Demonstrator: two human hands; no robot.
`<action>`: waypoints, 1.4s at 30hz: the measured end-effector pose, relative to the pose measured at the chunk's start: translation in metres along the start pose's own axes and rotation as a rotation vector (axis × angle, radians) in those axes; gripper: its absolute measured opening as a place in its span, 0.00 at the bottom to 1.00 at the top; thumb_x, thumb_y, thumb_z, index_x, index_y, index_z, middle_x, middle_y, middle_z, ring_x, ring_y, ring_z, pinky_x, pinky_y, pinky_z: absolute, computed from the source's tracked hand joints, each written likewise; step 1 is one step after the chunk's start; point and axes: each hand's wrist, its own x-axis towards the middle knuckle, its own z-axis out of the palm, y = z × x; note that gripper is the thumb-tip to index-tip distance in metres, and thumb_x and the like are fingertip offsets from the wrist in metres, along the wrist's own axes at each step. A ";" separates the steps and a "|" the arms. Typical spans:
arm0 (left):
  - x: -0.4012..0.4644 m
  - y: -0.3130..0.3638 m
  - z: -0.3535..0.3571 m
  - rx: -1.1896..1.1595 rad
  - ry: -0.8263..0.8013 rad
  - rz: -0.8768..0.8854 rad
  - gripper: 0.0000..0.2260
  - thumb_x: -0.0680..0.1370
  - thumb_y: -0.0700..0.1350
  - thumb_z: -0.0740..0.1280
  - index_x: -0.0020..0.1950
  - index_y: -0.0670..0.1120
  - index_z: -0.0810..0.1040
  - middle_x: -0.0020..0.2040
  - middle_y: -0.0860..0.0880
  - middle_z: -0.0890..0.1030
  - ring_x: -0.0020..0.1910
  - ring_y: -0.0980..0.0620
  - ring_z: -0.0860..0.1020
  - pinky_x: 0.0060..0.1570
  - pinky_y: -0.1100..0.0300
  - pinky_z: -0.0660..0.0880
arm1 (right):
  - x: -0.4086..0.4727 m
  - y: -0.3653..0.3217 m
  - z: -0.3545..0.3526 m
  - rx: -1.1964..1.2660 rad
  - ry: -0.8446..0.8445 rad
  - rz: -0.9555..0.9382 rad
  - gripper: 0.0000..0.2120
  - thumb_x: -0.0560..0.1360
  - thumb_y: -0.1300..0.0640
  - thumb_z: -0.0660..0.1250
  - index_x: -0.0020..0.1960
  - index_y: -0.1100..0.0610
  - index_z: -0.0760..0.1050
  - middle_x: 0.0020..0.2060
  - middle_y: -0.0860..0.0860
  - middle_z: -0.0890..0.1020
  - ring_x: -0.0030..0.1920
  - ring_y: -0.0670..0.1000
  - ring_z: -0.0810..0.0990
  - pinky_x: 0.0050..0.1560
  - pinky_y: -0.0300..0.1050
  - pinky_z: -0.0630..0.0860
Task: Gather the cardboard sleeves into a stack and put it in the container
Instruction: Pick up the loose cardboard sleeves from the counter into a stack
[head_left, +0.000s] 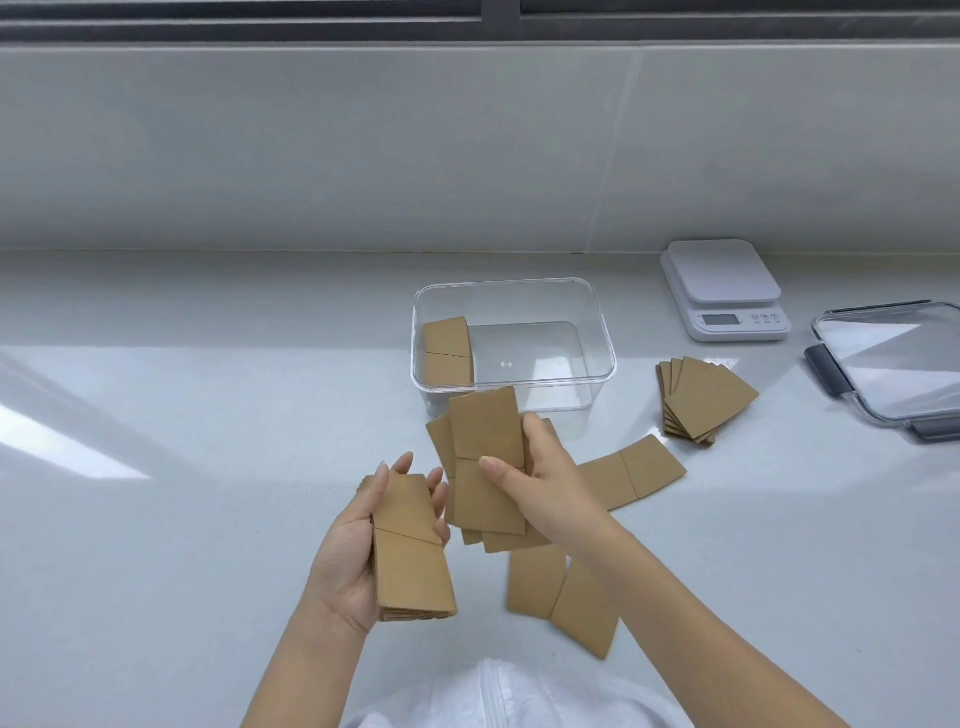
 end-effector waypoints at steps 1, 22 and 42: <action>-0.002 -0.001 0.002 0.045 -0.025 0.009 0.18 0.72 0.52 0.66 0.60 0.48 0.76 0.48 0.41 0.83 0.41 0.46 0.82 0.37 0.54 0.79 | -0.002 -0.001 0.000 0.062 -0.042 -0.002 0.10 0.76 0.58 0.65 0.56 0.53 0.70 0.52 0.53 0.80 0.52 0.55 0.82 0.51 0.60 0.81; -0.012 -0.009 0.022 0.173 -0.197 0.217 0.44 0.53 0.45 0.82 0.67 0.58 0.72 0.62 0.41 0.79 0.58 0.41 0.79 0.53 0.44 0.78 | -0.032 -0.010 0.049 -0.444 0.016 -0.289 0.22 0.76 0.47 0.55 0.70 0.43 0.61 0.58 0.46 0.57 0.62 0.46 0.54 0.63 0.40 0.52; -0.007 0.003 0.000 0.028 -0.117 0.260 0.24 0.61 0.46 0.79 0.54 0.57 0.79 0.47 0.49 0.83 0.43 0.51 0.82 0.43 0.54 0.80 | 0.068 0.048 -0.024 -1.087 0.340 0.314 0.36 0.70 0.32 0.62 0.61 0.61 0.66 0.56 0.59 0.76 0.57 0.59 0.73 0.56 0.51 0.71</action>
